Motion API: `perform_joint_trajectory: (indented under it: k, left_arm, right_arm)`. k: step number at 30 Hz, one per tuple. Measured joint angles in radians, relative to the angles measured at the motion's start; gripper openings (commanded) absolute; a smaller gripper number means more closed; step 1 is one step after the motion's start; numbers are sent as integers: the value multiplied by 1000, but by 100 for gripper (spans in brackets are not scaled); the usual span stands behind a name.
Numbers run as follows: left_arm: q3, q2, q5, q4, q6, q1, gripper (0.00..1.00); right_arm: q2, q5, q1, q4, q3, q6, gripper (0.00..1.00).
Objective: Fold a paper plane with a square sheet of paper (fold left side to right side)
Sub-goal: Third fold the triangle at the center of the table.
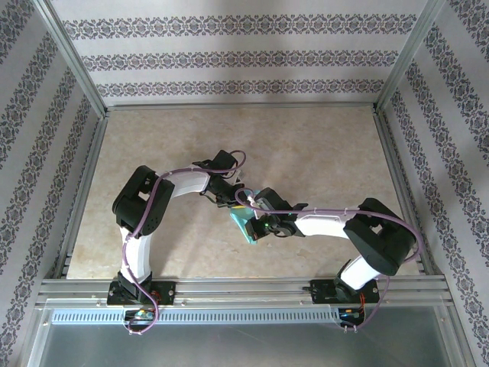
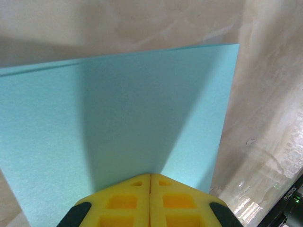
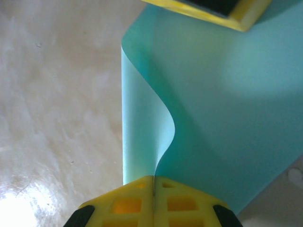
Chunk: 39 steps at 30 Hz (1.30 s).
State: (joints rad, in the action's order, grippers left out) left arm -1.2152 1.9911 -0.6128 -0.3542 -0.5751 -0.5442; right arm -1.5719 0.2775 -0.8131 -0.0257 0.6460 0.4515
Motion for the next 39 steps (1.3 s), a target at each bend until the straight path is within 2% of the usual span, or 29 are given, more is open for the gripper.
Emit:
perform_joint_trajectory:
  k: [12,39]
  left_arm:
    - [0,0,3,0,0,-2,7]
    - [0,0,7,0,0,-4,7]
  right_arm:
    - [0,-26,32,26,11,3,0]
    - [0,-33,39,45,26,-5,0]
